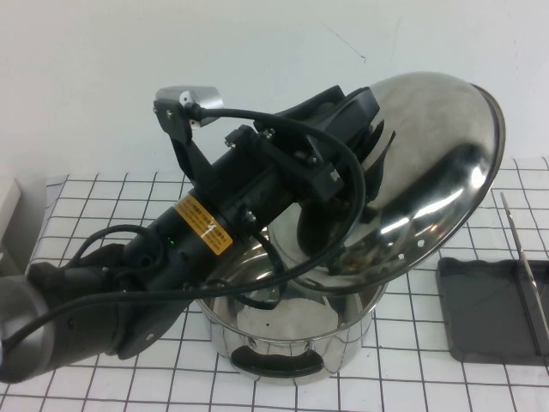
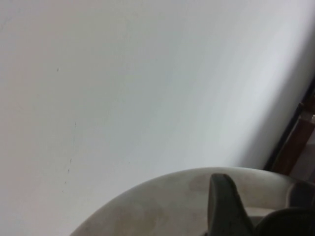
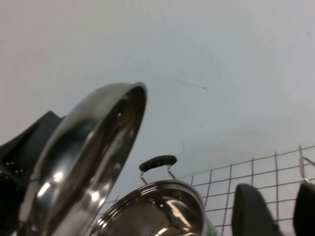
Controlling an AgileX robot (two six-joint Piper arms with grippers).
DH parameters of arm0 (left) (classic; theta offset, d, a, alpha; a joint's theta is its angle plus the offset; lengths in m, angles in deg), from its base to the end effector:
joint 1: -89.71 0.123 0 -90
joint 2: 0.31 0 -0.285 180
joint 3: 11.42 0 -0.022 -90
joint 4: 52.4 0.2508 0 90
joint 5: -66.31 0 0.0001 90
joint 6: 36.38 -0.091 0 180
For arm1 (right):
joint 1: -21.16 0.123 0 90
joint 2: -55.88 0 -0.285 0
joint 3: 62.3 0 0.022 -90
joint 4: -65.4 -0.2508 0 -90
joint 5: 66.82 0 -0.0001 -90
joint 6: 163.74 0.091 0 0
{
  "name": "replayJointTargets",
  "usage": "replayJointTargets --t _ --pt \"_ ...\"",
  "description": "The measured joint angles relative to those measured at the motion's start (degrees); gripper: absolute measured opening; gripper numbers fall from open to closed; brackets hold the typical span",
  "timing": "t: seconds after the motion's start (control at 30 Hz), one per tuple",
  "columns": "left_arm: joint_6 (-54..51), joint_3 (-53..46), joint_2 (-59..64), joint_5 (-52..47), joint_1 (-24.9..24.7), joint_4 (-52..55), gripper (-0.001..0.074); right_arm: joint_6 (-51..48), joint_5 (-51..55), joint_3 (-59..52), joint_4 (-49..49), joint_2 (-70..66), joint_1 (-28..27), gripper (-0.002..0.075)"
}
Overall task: Put pot lid on rack
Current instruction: Hand over the pot lid
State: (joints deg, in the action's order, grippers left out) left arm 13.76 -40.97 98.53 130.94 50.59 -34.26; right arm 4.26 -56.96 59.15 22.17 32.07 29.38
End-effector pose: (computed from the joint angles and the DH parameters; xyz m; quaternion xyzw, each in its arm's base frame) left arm 0.2423 -0.2301 0.3031 0.1058 0.5342 -0.6018 0.5842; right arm 0.0730 0.0214 0.2938 0.0968 0.6978 0.2756 0.6540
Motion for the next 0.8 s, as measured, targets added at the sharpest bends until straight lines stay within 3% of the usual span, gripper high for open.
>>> replayJointTargets --t 0.17,0.27,0.53,0.8 --pt "0.0 0.8 1.0 0.0 0.0 -0.5 0.0313 -9.2 3.2 8.4 -8.7 -11.7 2.2 0.0384" --pt "0.0 1.3 1.5 0.0 0.0 -0.9 0.0313 -16.7 5.9 13.5 -15.7 -18.8 2.2 0.0464" --pt "-1.9 1.7 1.7 -0.1 0.0 -1.1 0.0313 -46.4 18.6 22.2 -47.8 -36.5 2.2 0.0495" --pt "-2.2 2.0 1.7 -0.6 0.0 -0.8 0.0313 -51.0 26.2 24.9 -53.9 -48.4 2.3 0.0496"
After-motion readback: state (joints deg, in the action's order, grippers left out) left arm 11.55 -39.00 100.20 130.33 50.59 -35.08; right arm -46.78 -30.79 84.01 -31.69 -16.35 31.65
